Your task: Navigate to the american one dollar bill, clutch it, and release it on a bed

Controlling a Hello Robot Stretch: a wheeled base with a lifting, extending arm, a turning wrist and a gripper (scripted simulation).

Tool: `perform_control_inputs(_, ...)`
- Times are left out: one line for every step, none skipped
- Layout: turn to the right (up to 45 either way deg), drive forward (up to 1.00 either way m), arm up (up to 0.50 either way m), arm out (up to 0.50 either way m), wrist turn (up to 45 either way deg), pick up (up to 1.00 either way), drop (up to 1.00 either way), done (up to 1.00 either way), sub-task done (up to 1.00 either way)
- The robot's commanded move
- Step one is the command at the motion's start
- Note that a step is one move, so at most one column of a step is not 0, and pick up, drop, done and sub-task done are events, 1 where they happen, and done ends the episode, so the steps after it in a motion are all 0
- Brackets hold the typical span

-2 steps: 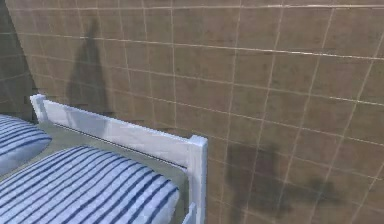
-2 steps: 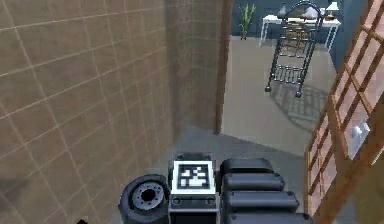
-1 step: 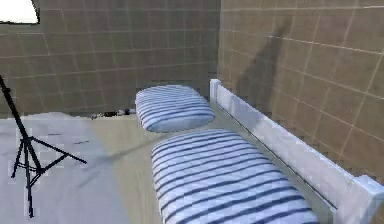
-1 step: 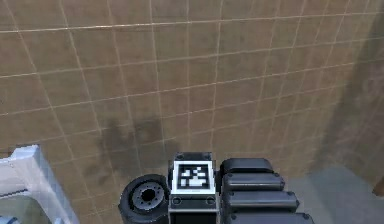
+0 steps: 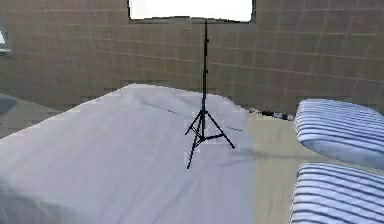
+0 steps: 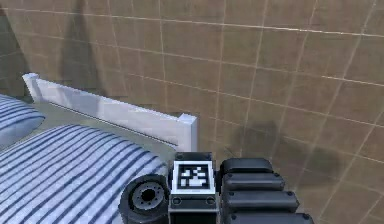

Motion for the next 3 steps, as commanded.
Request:
perform_control_inputs(-45.0,0.00,0.00,0.00,0.0,0.00,0.00,0.00,0.00)
perform_control_inputs(-18.0,0.00,0.00,0.00,0.0,0.00,0.00,0.00,0.00)
perform_control_inputs(45.0,0.00,0.00,0.00,0.0,0.00,0.00,0.00,0.00)
